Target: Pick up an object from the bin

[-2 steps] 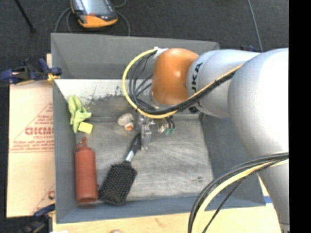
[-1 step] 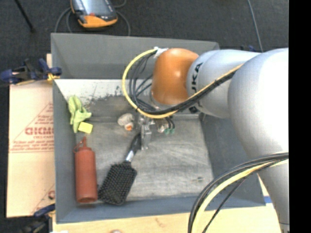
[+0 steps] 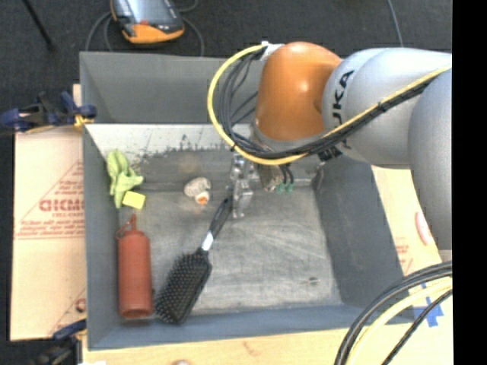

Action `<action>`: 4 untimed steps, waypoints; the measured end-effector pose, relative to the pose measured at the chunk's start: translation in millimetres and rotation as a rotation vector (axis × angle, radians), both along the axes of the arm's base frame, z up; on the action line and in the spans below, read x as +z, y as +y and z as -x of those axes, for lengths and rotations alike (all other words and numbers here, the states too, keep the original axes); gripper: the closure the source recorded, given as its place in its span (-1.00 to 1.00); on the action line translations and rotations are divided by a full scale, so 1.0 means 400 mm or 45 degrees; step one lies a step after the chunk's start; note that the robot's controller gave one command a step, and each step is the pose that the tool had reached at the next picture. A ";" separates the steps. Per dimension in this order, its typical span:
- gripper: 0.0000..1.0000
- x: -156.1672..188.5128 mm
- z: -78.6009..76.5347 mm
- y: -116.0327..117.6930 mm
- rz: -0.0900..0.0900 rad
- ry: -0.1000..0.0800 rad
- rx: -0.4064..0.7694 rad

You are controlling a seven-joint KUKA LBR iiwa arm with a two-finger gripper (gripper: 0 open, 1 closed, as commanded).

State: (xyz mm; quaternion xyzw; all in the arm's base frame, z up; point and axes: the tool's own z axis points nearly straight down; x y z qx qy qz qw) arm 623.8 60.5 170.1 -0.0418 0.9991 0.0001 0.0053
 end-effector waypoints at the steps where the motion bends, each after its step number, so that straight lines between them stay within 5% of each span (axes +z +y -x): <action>1: 1.00 0.000 0.000 0.000 0.000 0.000 -0.001; 3: 1.00 0.054 -0.002 0.002 -0.001 0.005 -0.002; 4: 1.00 -0.009 -0.007 -0.010 -0.001 0.006 -0.001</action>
Offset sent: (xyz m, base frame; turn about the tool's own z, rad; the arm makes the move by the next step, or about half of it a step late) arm 0.0029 0.0034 0.0212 0.0046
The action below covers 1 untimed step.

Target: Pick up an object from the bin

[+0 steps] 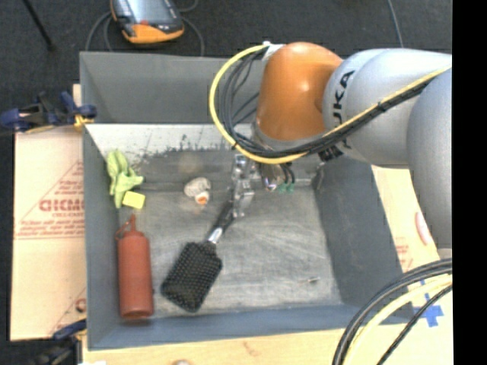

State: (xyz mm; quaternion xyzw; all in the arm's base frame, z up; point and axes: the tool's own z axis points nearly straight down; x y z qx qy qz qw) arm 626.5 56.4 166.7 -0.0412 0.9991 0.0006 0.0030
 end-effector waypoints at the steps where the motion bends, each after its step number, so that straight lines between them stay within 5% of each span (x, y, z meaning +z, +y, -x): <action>1: 1.00 -0.049 0.062 0.263 0.000 0.004 0.140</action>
Offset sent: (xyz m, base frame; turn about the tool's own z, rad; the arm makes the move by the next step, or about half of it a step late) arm 0.0000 0.0000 0.0000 0.0000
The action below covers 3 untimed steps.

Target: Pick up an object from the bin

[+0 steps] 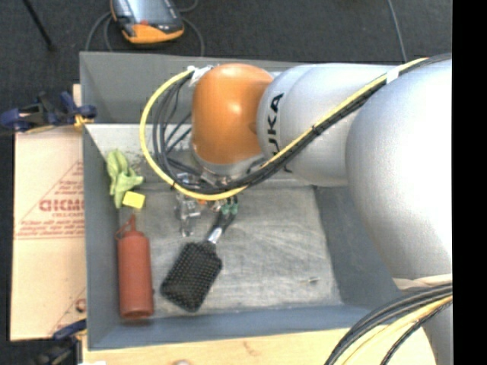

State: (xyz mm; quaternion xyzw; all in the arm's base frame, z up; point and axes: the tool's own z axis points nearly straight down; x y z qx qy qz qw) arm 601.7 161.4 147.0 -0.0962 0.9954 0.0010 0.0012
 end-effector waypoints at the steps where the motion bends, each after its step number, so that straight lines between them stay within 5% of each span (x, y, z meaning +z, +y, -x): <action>1: -1.00 0.000 0.000 0.001 -0.001 0.000 -0.001; 2: -1.00 0.000 0.000 0.000 -0.001 0.000 -0.001; 3: -1.00 -0.058 0.105 0.004 0.003 -0.005 0.096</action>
Offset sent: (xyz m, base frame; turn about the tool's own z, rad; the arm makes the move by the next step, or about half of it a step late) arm 0.0000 0.0000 0.0000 0.0000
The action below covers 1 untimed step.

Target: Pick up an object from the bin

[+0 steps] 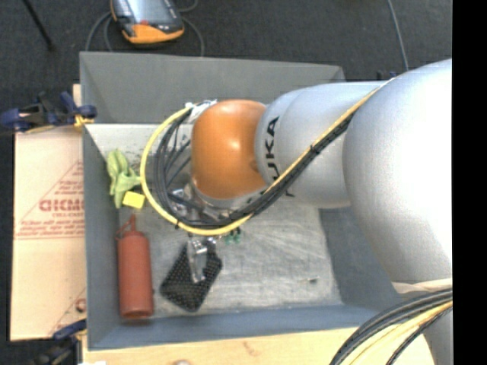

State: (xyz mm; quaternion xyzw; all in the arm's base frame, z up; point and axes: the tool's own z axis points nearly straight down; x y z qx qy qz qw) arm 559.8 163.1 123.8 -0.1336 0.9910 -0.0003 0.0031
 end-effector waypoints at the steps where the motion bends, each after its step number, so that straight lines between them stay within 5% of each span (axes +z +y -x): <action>1: -1.00 -0.101 0.153 0.026 -0.005 -0.012 0.102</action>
Offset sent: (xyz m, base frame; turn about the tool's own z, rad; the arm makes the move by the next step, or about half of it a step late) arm -0.0394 -0.0214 -0.0538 0.0591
